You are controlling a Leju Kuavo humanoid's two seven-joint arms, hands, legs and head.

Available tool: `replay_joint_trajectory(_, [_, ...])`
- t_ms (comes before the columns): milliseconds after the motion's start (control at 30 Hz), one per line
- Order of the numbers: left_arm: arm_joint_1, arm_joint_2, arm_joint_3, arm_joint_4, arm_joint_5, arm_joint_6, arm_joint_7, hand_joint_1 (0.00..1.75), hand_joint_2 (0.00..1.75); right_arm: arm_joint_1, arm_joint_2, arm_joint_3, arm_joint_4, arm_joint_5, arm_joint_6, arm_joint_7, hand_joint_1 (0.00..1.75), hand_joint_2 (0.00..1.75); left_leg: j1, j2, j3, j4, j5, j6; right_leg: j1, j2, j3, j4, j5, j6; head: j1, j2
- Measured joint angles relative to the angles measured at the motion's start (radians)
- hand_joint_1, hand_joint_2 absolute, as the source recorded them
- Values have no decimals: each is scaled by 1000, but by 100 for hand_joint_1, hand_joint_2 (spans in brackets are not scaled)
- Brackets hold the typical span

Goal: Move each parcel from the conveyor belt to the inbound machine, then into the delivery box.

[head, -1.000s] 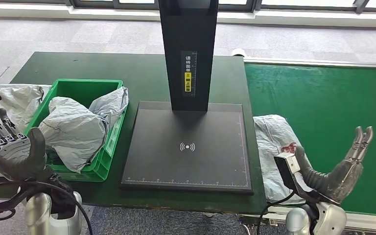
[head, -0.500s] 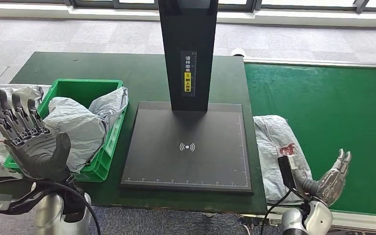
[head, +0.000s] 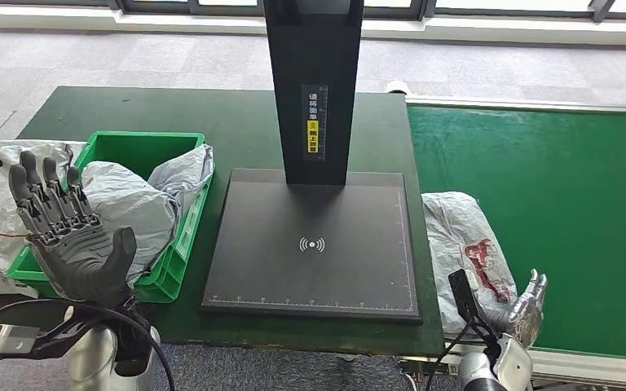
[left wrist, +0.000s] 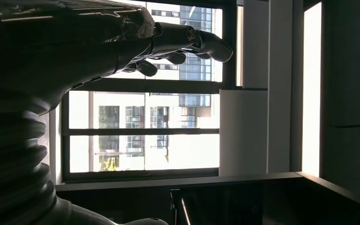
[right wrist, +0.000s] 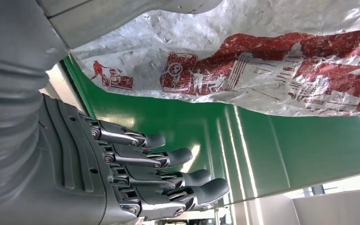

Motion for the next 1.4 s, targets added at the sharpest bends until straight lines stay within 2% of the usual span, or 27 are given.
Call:
replay_joint_trajectory(300, [5, 0, -7, 0, 0, 0, 0, 0, 175, -4, -7, 0, 24, -7, 7, -2, 0, 175, 0, 0, 0, 0, 0, 0, 0, 0, 0, 0, 0, 0, 0, 0])
replay_joint_trajectory(533, [9, 1, -16, 9, -19, 14, 0, 0, 175, -4, -11, 3, 45, -53, 96, -4, 0, 175, 0, 0, 0, 0, 0, 0, 0, 0, 0, 0, 0, 0, 0, 0])
replay_joint_trajectory(667, [16, 3, -30, 12, -30, 37, 0, 0, 175, -4, -15, 15, 57, -49, 141, 28, 175, 175, 0, 0, 0, 0, 0, 0, 0, 0, 0, 0, 0, 0, 0, 0])
replay_joint_trajectory(800, [30, 6, -45, 14, -40, 50, 0, 0, 175, 1, -17, 42, 64, -27, 213, 72, 175, 175, 0, 0, 0, 0, 0, 0, 0, 0, 0, 0, 0, 0, 0, 0])
replay_joint_trajectory(1000, [48, 6, -54, 18, -32, 53, 0, 0, 175, 1, -24, 77, 64, -18, 236, 93, 175, 175, 0, 5, 3, 0, -2, 0, 0, 5, 1, 0, 0, 0, 0, 0])
replay_joint_trajectory(1300, [69, 6, -55, 17, -37, 55, 0, 0, 175, 2, -26, 107, 63, -46, 215, 81, 175, 175, 0, 6, 6, 0, -2, 0, 0, 6, 4, 0, 0, 0, 0, 0])
replay_joint_trajectory(1400, [79, 6, -55, 13, -39, 56, 0, 0, 175, 12, -22, 116, 42, -84, 167, 35, 175, 175, 0, 6, 6, 0, -2, 0, 0, 6, 3, 0, 0, 0, 0, 0])
